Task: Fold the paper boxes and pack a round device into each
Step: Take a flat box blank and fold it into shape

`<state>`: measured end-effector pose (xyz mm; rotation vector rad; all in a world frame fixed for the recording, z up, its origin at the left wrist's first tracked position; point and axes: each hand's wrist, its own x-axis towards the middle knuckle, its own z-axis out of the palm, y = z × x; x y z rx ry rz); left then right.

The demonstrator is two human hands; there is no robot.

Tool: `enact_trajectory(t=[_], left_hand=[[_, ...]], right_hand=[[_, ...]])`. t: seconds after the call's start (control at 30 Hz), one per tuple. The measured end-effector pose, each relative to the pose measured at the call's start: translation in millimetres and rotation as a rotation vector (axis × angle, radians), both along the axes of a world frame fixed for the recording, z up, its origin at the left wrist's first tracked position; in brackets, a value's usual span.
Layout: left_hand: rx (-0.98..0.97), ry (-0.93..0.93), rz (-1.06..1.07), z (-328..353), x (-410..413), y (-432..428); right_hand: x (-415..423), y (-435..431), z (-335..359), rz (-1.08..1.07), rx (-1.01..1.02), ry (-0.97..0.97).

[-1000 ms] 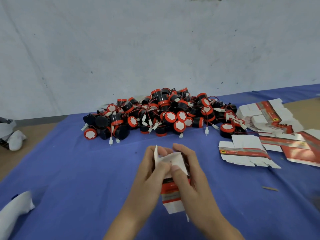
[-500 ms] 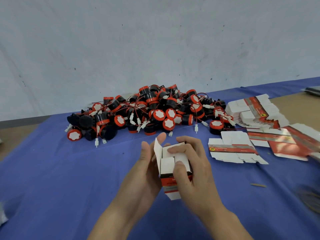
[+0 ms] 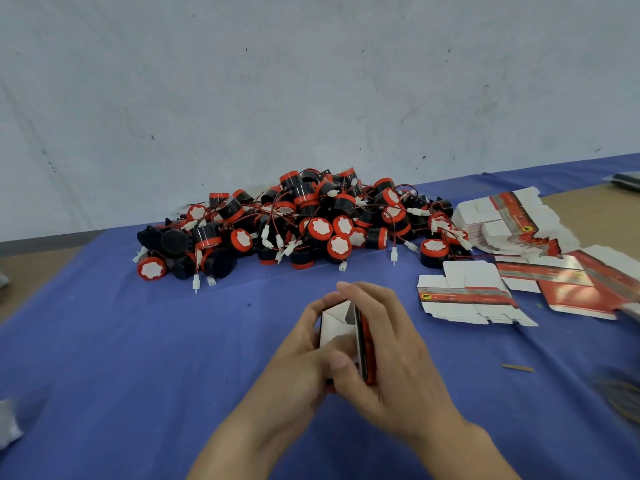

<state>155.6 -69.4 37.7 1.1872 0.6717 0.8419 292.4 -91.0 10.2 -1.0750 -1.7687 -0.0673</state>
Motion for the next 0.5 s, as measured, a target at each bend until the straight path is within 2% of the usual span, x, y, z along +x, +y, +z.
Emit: enact_trajectory(t=[0.07, 0.23, 0.4, 0.5], left_hand=[[-0.014, 0.002, 0.001, 0, 0, 1], [-0.162, -0.203, -0.053, 4, -5, 4], [-0.227, -0.183, -0.084, 1, -8, 9], [-0.168, -0.17, -0.054, 1, -14, 12]], right_hand=[[0, 0, -1, 0.0, 0.022, -0.002], [6, 2, 3, -0.013, 0.074, 0.083], [6, 6, -1, -0.013, 0.011, 0.126], [9, 7, -1, -0.021, -0.035, 0.132]])
